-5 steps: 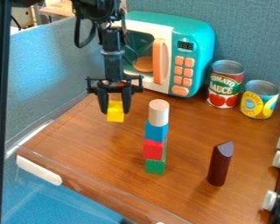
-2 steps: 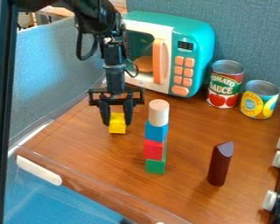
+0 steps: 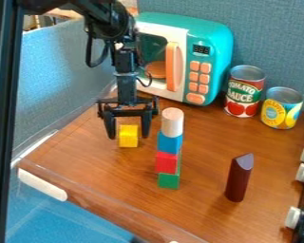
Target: Move the yellow cube to the left of the tower
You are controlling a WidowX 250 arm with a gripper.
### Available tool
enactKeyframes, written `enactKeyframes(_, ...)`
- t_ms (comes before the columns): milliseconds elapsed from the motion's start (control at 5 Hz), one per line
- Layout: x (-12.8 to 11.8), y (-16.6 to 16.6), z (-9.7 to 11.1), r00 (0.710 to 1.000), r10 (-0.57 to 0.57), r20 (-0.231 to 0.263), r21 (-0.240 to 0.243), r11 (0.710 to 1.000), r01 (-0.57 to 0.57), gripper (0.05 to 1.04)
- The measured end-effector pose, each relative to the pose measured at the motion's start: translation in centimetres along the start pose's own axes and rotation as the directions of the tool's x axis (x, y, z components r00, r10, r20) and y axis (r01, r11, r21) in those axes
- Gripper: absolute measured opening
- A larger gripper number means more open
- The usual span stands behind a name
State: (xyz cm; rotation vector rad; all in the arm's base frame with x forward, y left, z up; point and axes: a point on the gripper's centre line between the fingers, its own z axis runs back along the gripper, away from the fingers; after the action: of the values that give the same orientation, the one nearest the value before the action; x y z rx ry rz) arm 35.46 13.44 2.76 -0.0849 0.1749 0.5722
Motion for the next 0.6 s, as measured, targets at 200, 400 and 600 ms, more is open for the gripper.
enactKeyframes(200, -0.3, -1.1, 2.3, 0.998, -0.038, 0.052, -0.015, 0.999, 0.039, 1.003)
enactKeyframes(400, -1.6, -2.9, 6.3, 0.984, -0.119, 0.135, 0.026, 0.993, 0.116, 1.001)
enactKeyframes(600, -2.6, -4.1, 8.4, 0.964, -0.193, 0.186, 0.061, 0.981, 0.185, 1.001)
